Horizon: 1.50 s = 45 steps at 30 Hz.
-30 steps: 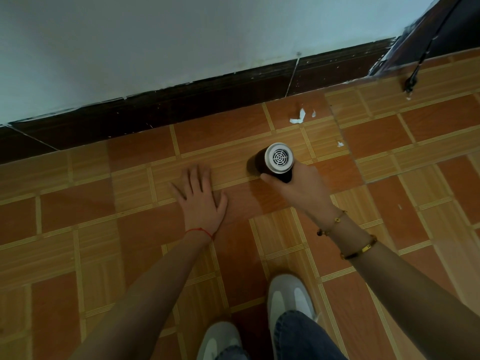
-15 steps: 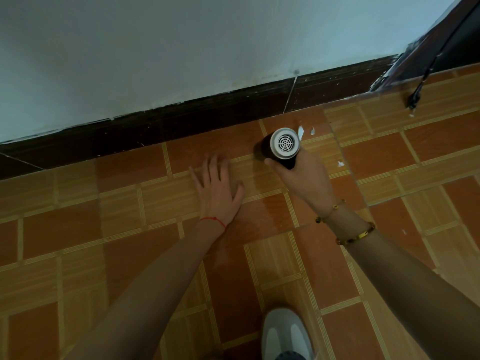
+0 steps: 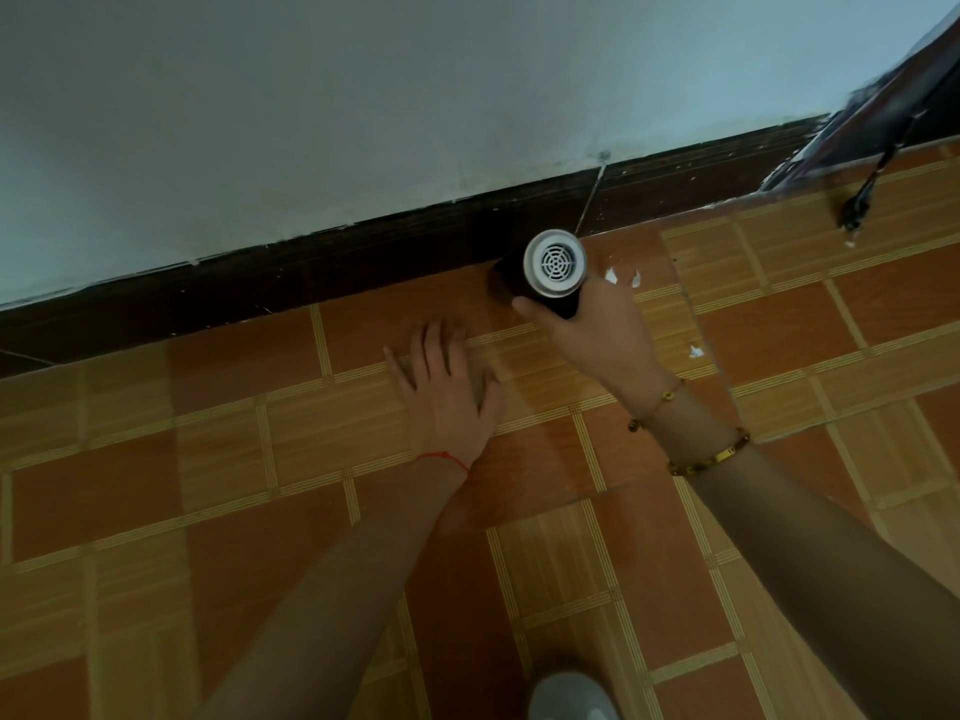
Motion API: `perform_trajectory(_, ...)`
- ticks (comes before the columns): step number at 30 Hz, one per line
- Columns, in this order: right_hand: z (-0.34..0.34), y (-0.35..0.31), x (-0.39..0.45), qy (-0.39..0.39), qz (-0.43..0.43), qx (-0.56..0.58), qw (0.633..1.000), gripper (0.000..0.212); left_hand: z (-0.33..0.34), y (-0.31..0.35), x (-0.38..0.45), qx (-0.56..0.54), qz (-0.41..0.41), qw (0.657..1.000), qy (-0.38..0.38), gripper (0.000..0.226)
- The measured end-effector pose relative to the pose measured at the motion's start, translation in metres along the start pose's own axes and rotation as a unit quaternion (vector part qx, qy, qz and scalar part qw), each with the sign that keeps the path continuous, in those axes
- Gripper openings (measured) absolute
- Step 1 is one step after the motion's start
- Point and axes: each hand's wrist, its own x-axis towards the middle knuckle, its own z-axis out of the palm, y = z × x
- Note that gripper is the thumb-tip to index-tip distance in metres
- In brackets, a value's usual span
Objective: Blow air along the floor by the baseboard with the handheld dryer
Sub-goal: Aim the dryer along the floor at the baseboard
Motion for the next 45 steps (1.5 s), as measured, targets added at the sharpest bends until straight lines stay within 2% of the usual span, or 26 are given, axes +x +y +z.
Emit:
perform_trajectory(4,0.007,-0.009,0.001,-0.049,-0.036,-0.011,0.998,0.057,-0.003,0.000,-0.001,-0.001,0.001,1.000,-0.004,0.061)
perform_trajectory(11,-0.007,0.005,0.000,0.047,0.014,-0.030,0.998,0.058,-0.002,0.001,-0.001,-0.004,-0.003,1.000,-0.012,0.062)
perform_trajectory(16,-0.008,0.008,-0.016,-0.022,0.000,-0.009,1.000,0.056,-0.001,0.000,-0.001,-0.005,0.001,1.000,-0.005,0.061)
perform_trajectory(18,-0.007,0.011,-0.025,-0.022,0.000,-0.006,1.000,0.055,0.000,0.000,-0.001,-0.006,0.002,1.000,-0.002,0.060)
perform_trajectory(22,-0.015,0.023,-0.037,0.024,0.021,-0.011,0.999,0.055,0.001,0.000,-0.001,-0.007,0.003,1.000,0.000,0.059)
perform_trajectory(26,-0.032,0.041,-0.035,0.115,0.060,-0.027,0.991,0.056,0.001,0.000,-0.002,0.005,0.005,1.000,-0.002,0.059)
perform_trajectory(28,-0.038,0.050,-0.032,0.126,0.092,-0.043,0.987,0.056,0.000,0.000,-0.002,0.008,0.006,1.000,-0.005,0.060)
perform_trajectory(30,-0.040,0.054,-0.031,0.114,0.101,-0.047,0.987,0.055,0.000,0.001,-0.002,0.007,0.006,1.000,-0.007,0.059)
perform_trajectory(35,-0.039,0.049,-0.033,0.069,0.051,-0.007,0.996,0.053,-0.001,0.001,-0.002,0.002,0.004,1.000,-0.009,0.060)
perform_trajectory(40,-0.039,0.050,-0.035,0.112,0.054,-0.014,0.992,0.054,-0.001,0.001,-0.003,-0.002,0.006,1.000,-0.004,0.059)
perform_trajectory(45,-0.036,0.053,-0.041,0.010,0.008,-0.031,0.999,0.055,0.001,0.001,-0.002,-0.001,0.006,1.000,0.004,0.059)
